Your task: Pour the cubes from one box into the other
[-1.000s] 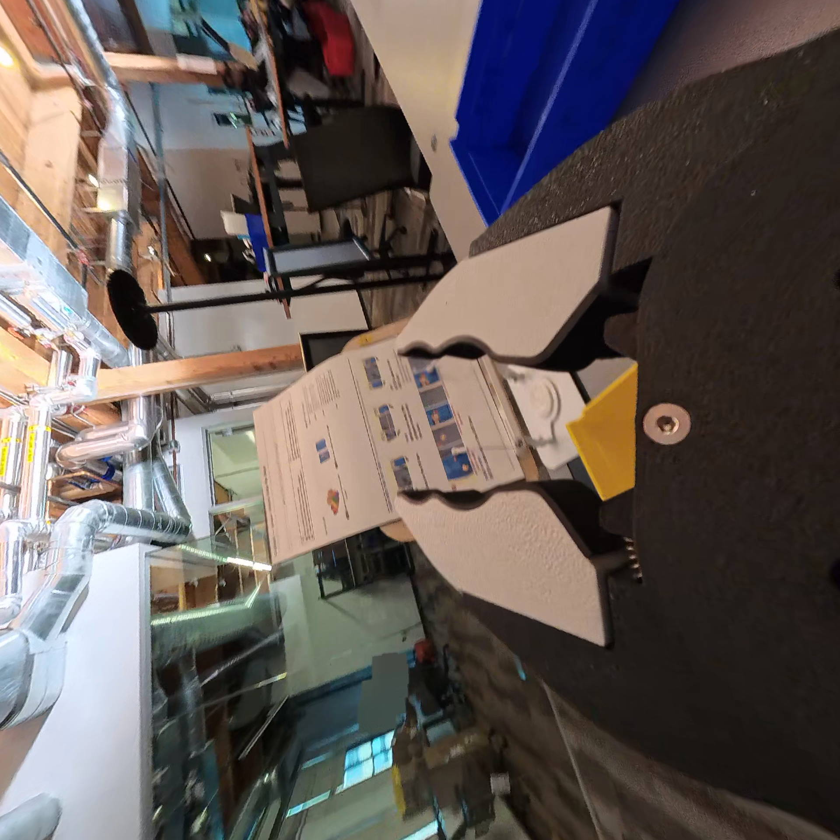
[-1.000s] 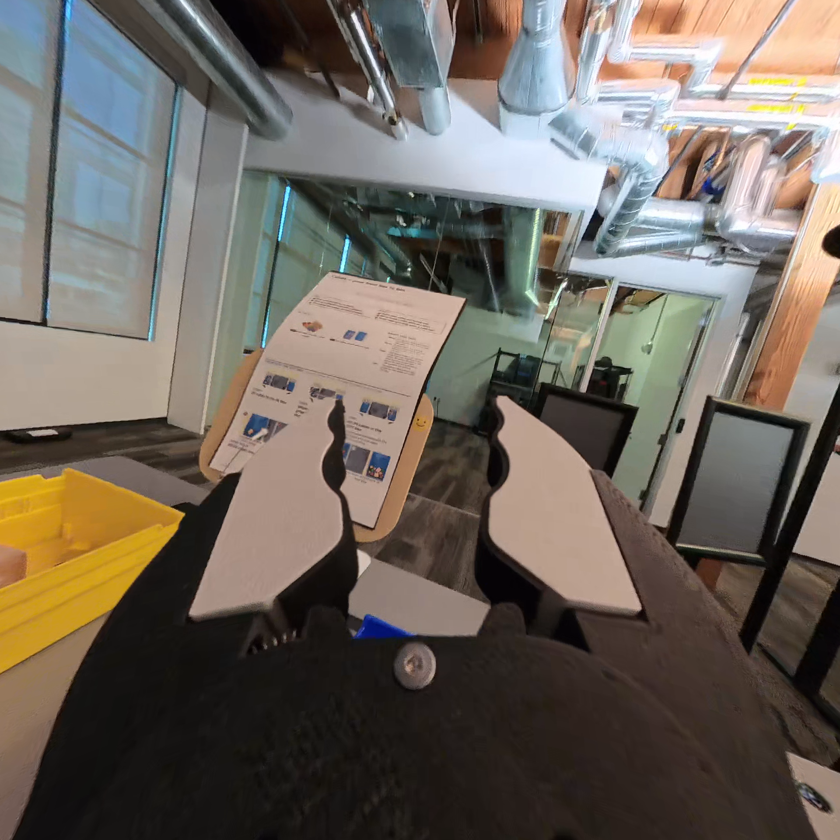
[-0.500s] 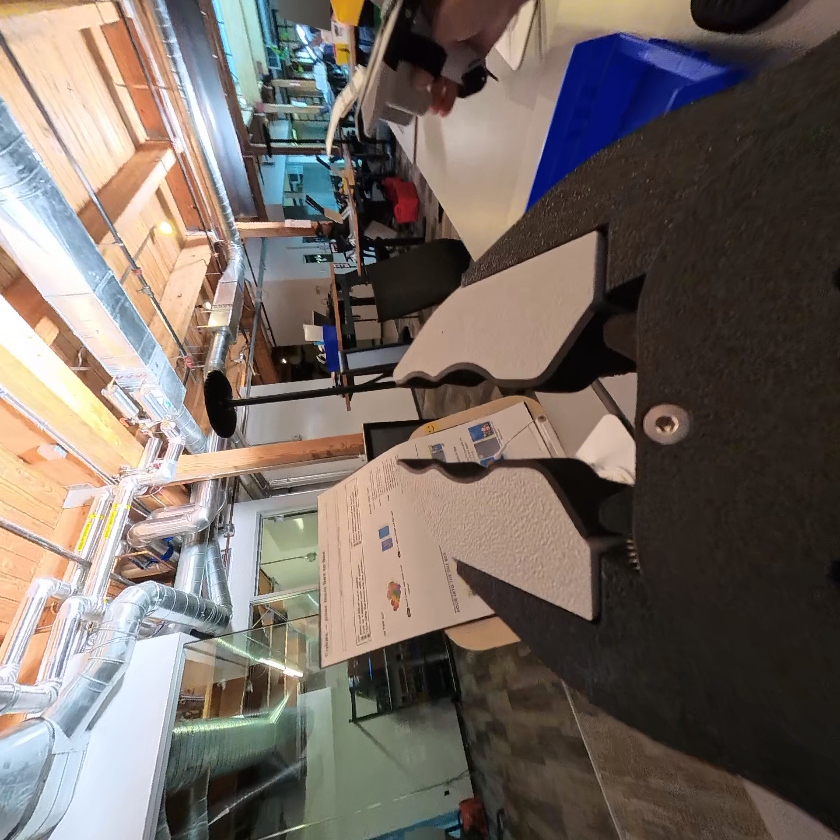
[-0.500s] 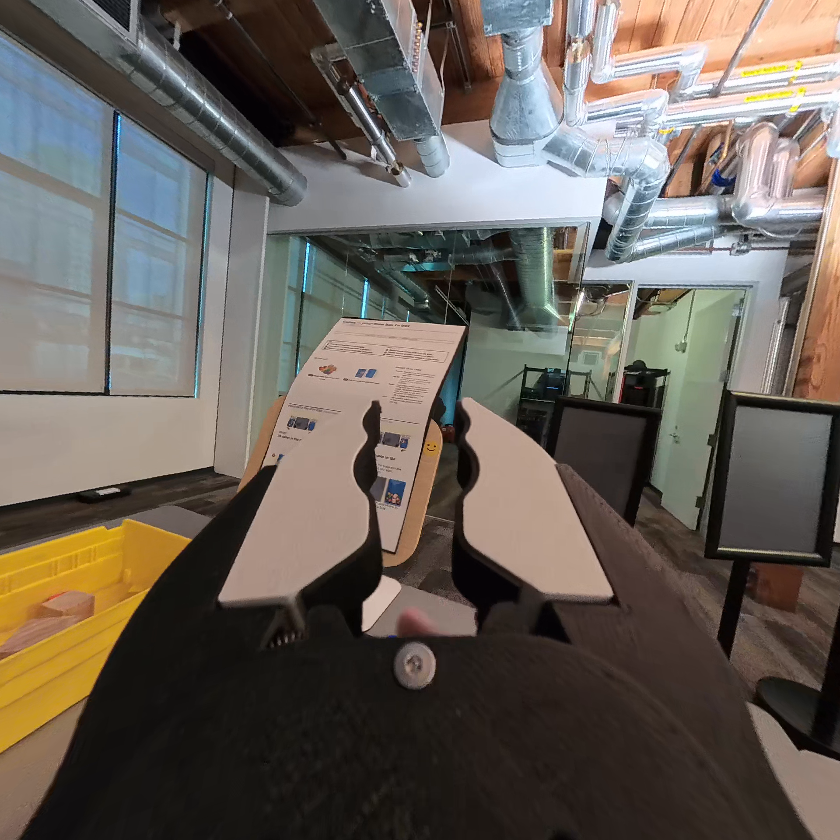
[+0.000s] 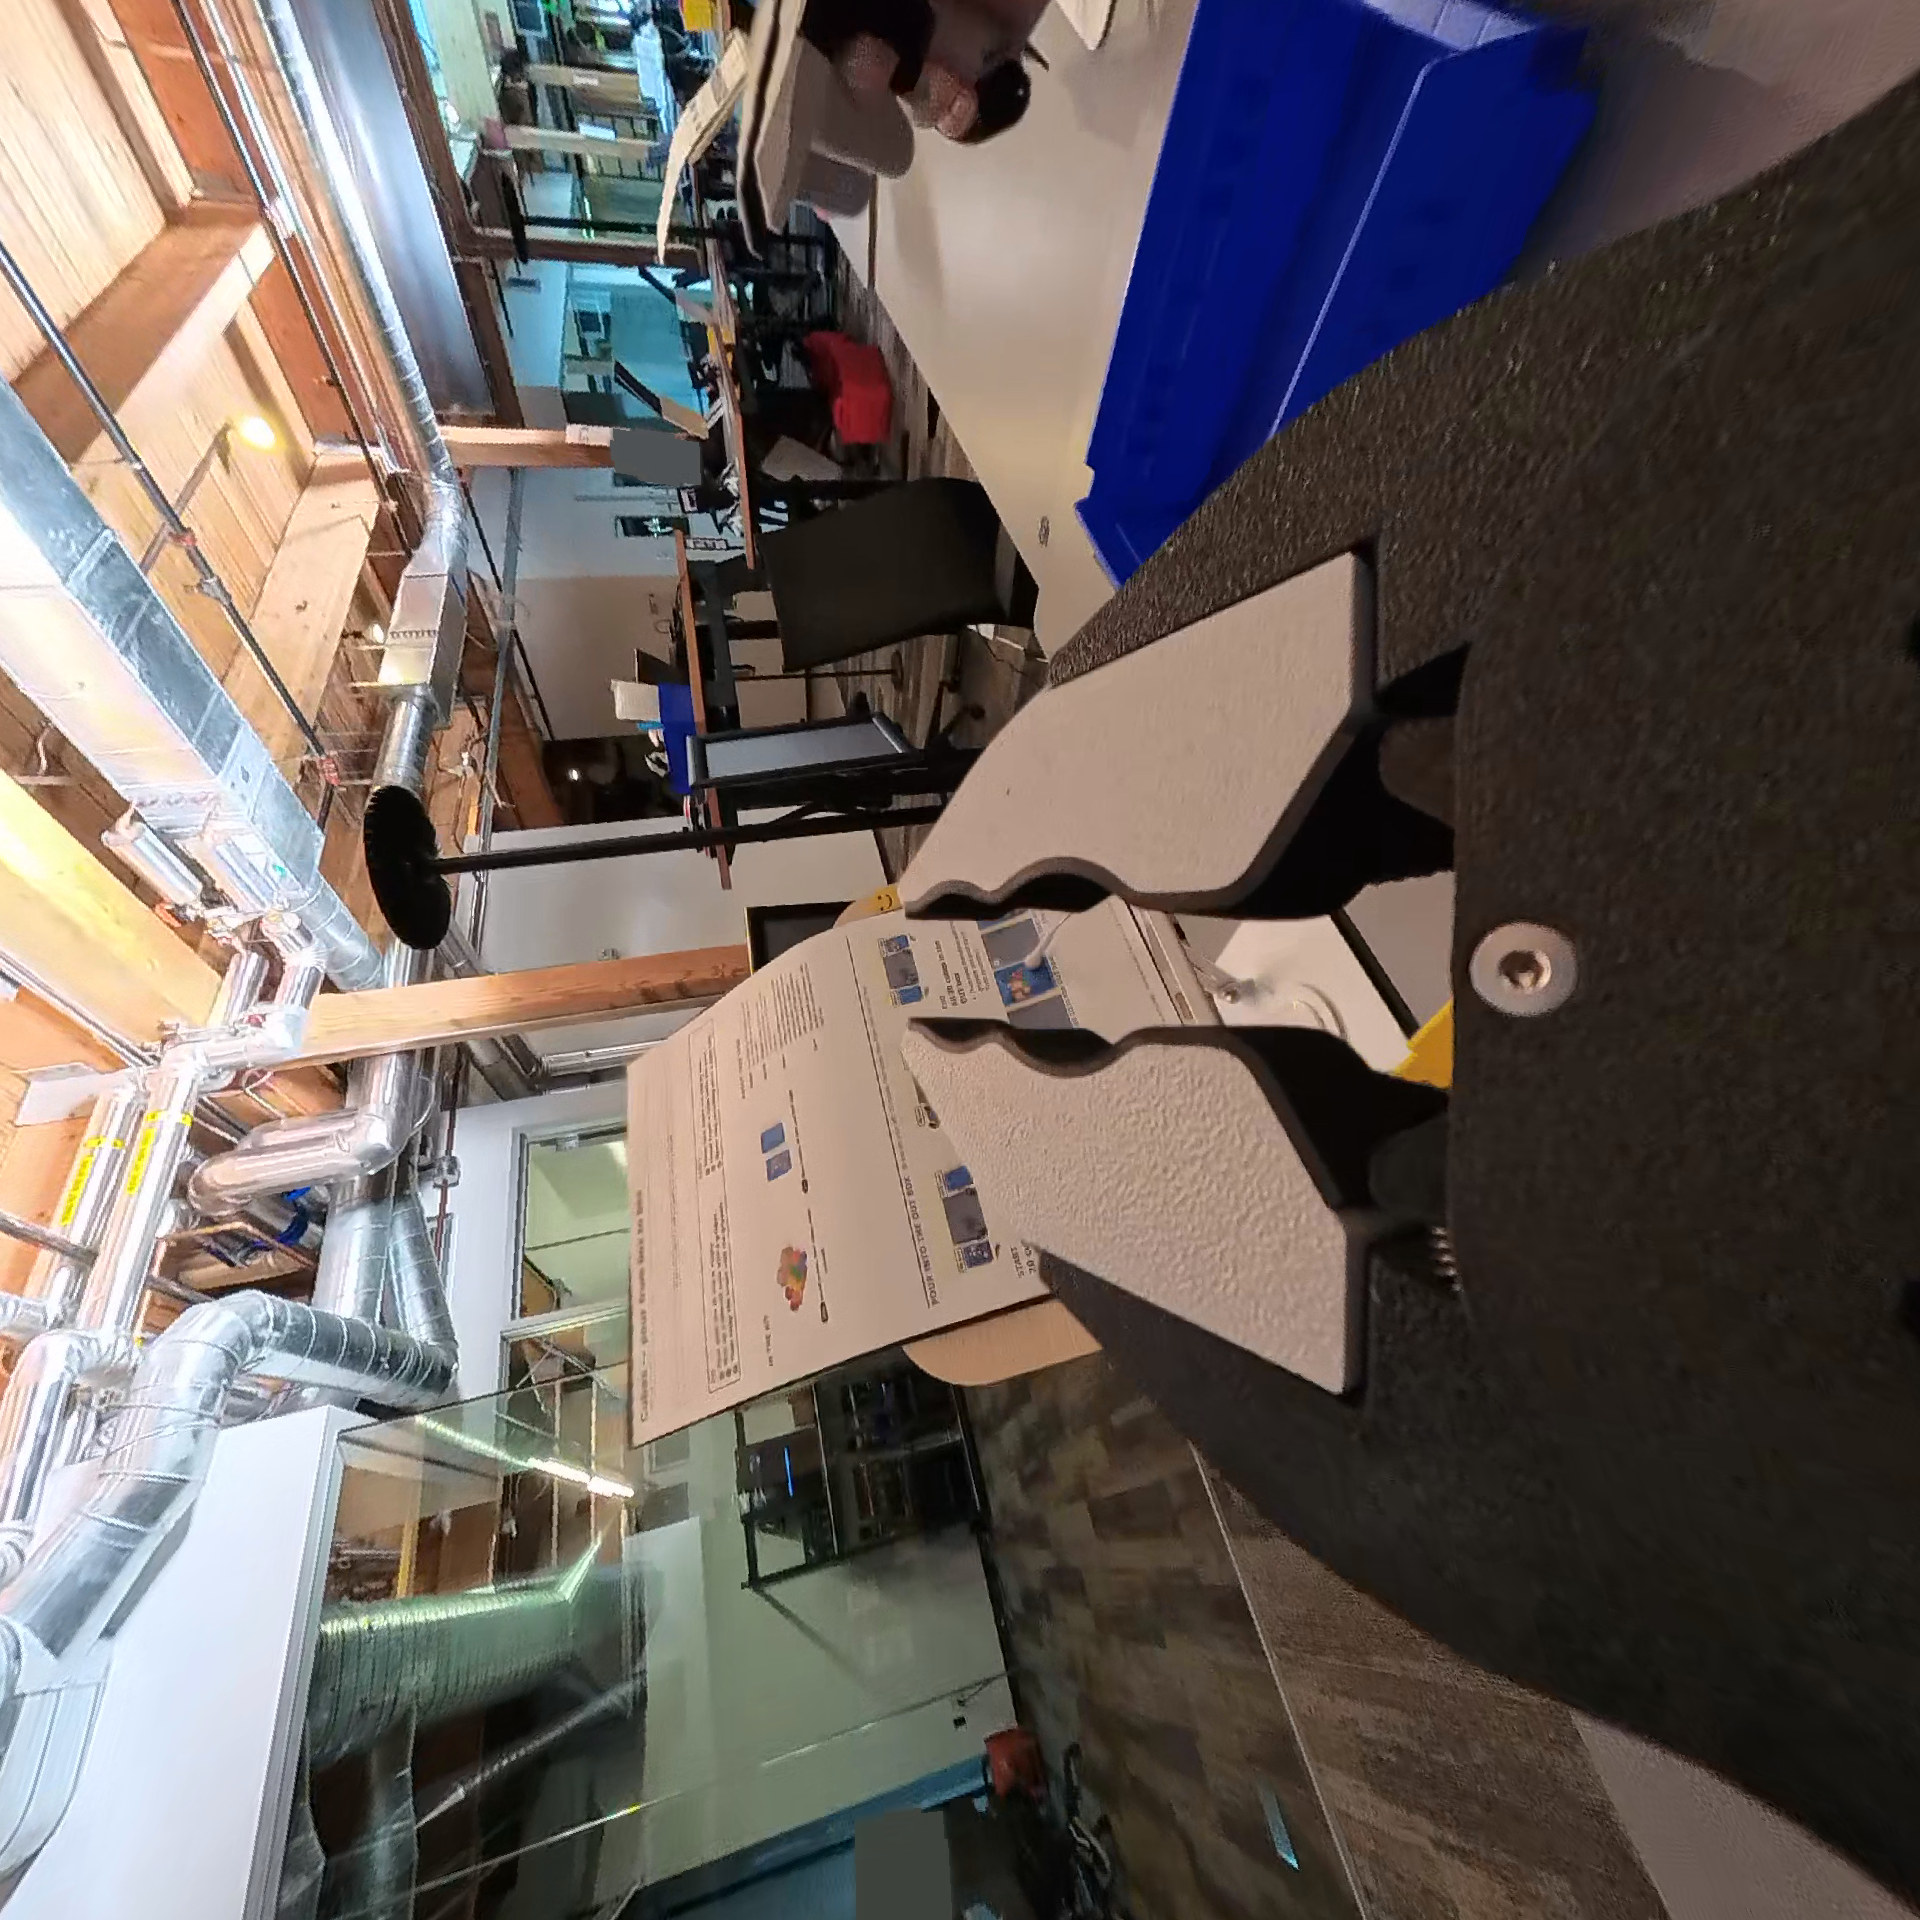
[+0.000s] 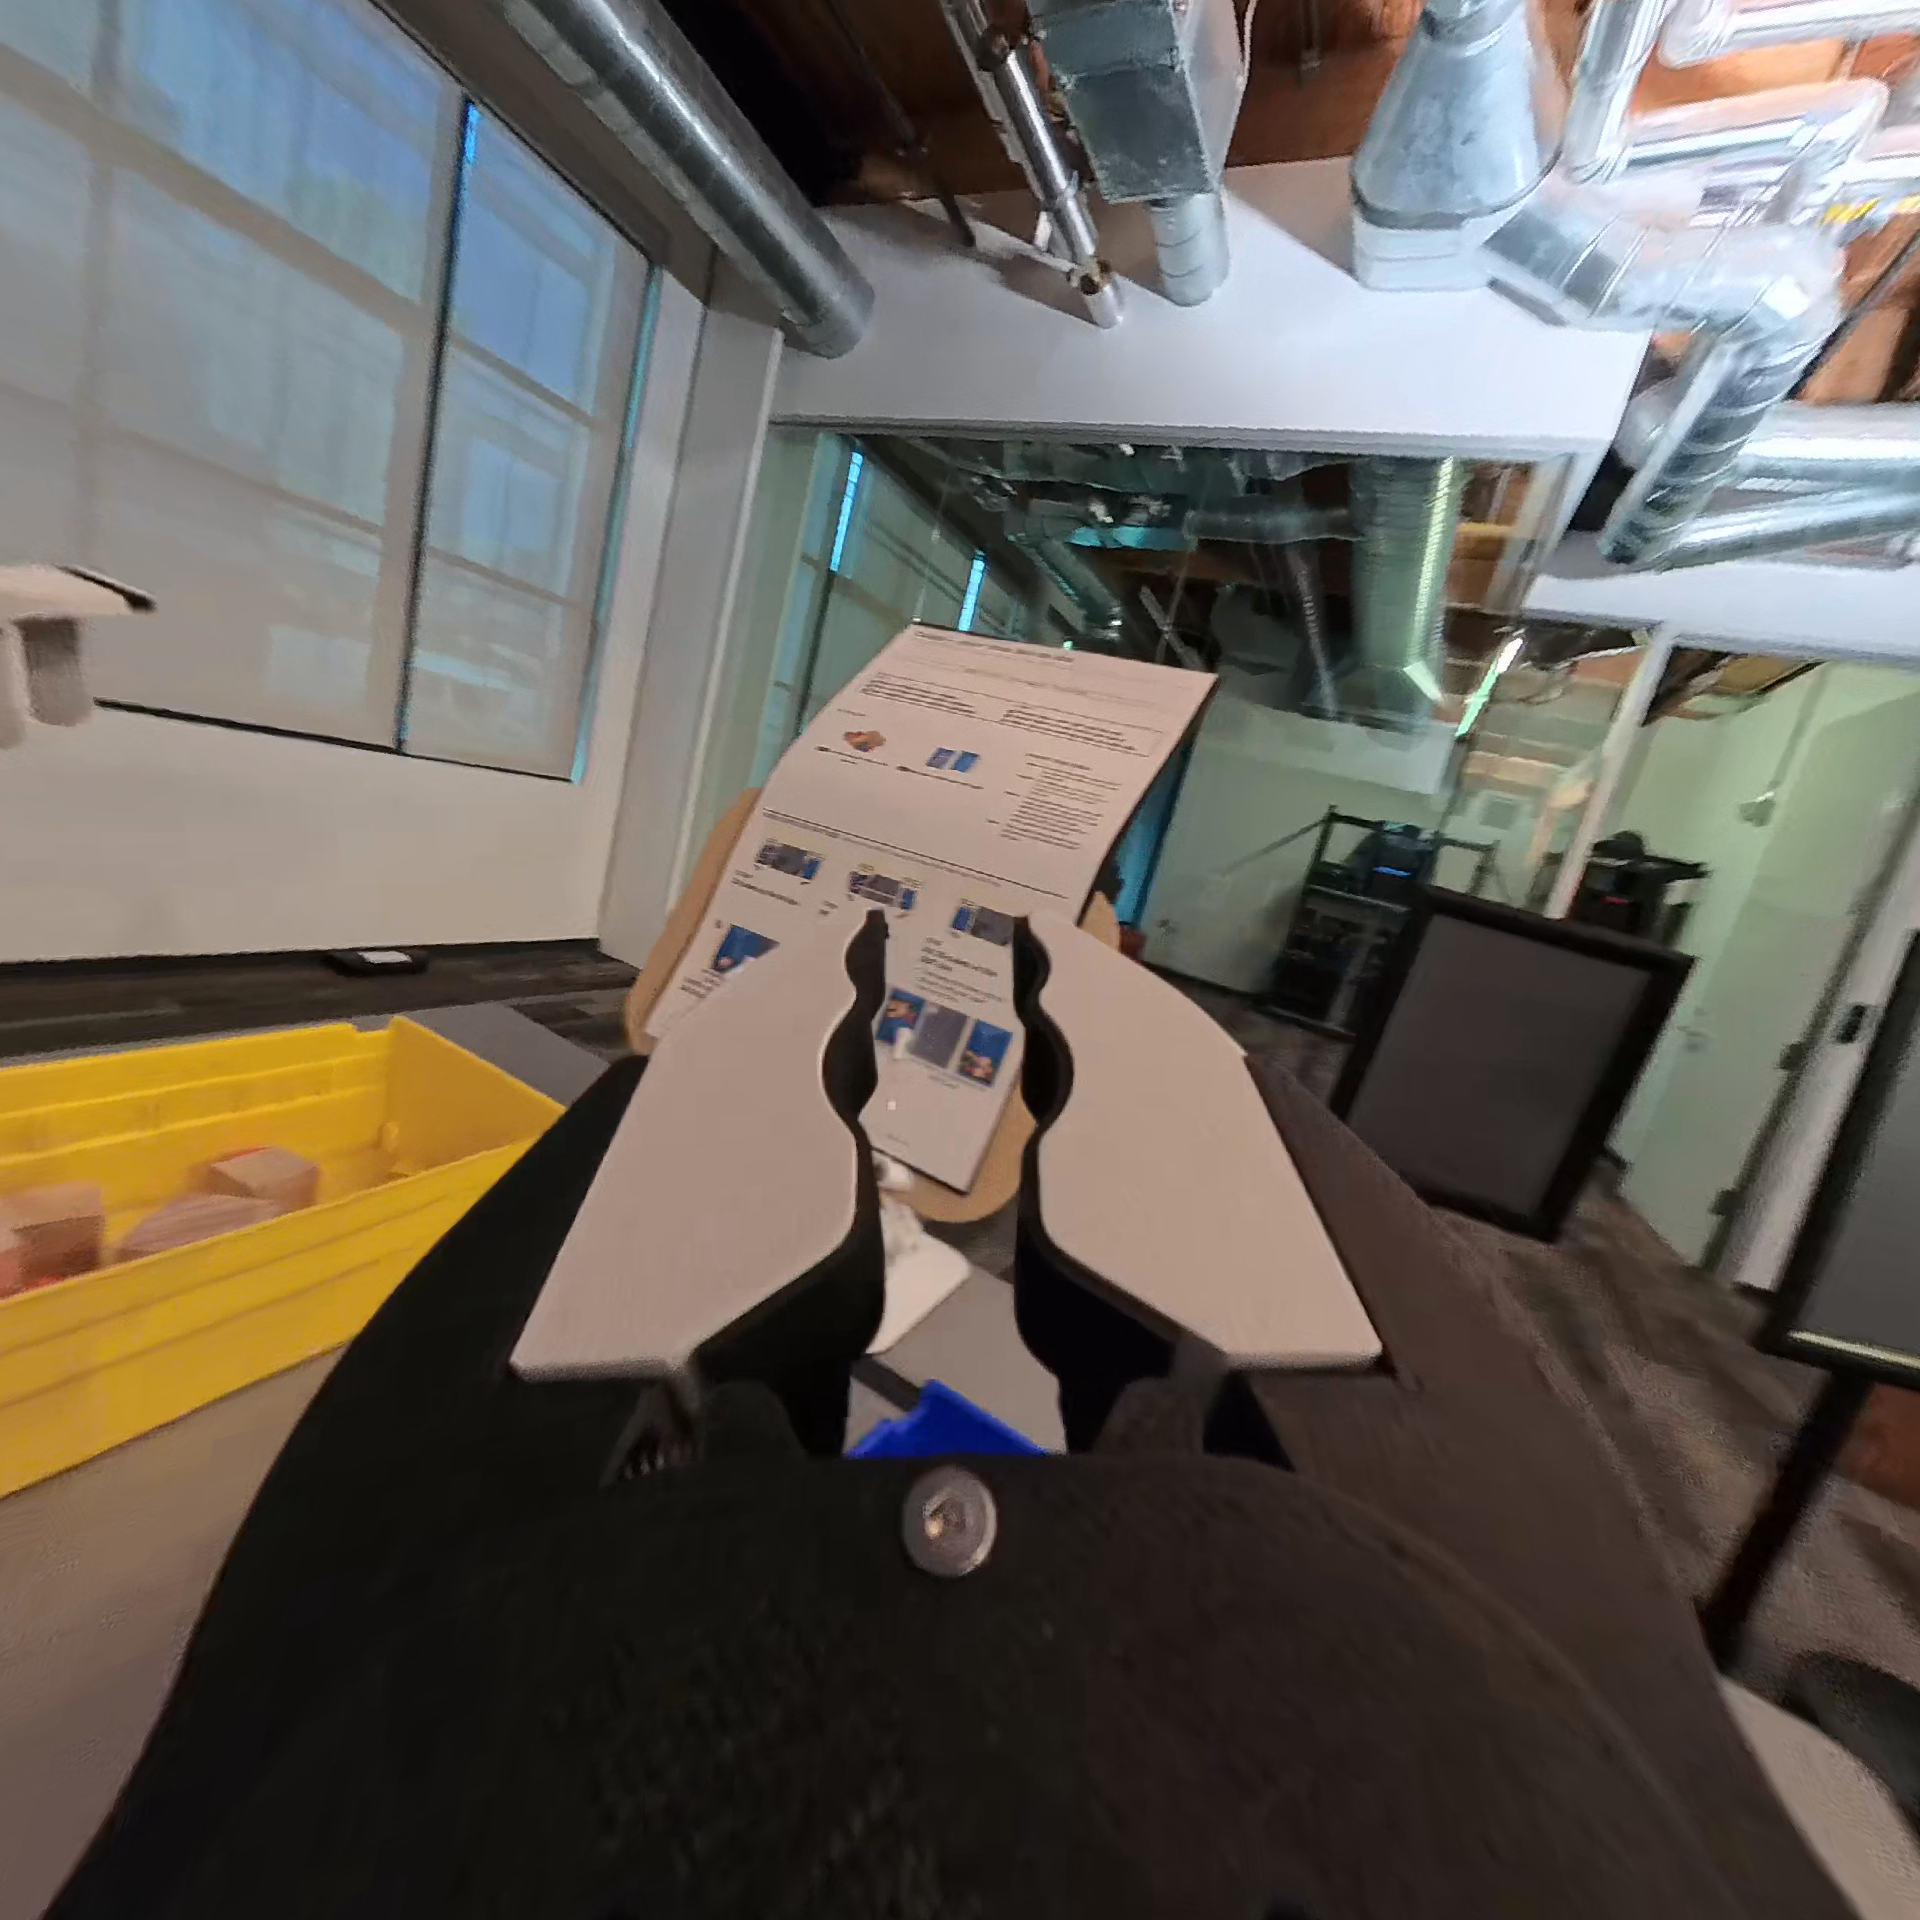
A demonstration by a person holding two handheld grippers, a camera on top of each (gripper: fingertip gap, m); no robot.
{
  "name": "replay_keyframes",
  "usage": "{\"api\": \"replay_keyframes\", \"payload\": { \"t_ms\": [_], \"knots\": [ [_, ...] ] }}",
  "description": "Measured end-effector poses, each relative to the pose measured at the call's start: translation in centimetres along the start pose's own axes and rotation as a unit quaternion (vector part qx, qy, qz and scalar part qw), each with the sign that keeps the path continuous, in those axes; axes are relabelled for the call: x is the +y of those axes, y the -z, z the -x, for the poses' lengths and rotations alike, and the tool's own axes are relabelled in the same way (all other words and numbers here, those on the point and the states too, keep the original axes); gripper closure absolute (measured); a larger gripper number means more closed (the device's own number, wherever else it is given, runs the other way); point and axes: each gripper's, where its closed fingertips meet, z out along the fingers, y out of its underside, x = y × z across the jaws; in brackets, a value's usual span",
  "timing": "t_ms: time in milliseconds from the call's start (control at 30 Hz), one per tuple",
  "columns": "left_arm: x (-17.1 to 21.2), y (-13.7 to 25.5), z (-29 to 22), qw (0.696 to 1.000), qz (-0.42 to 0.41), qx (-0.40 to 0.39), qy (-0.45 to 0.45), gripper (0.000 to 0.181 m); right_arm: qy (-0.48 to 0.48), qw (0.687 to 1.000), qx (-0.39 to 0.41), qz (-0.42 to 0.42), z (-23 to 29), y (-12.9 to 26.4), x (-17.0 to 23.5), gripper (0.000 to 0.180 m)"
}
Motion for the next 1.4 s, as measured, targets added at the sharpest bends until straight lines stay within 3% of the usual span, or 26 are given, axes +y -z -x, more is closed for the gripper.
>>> {"api": "replay_keyframes", "payload": {
  "t_ms": [167, 433, 533, 933, 1400],
  "knots": [
    [-0.8, 0.5, -0.3, 1.0, -0.011, -0.001, -0.006, 0.162, -0.034, 0.999, 0.003, 0.008, -0.3, -0.3, 0.7, 0.156],
    [-1.1, 0.3, -1.8, 1.0, 0.007, 0.009, -0.013, 0.164, 0.034, 0.998, 0.053, 0.028, -1.1, 0.0, 0.3, 0.163],
    [-0.7, -0.1, -2.4, 1.0, 0.016, 0.008, -0.02, 0.165, 0.077, 0.996, 0.039, 0.012, -0.4, 0.0, -0.2, 0.174],
    [1.0, -1.8, -3.7, 0.999, 0.036, 0.018, 0.002, 0.166, 0.063, 0.994, 0.088, 0.033, -2.0, 0.1, 0.5, 0.173],
    [0.0, -0.3, -2.4, 0.999, 0.042, -0.01, -0.004, 0.166, 0.085, 0.988, 0.115, 0.054, -2.8, -0.3, 1.4, 0.154]
  ]
}}
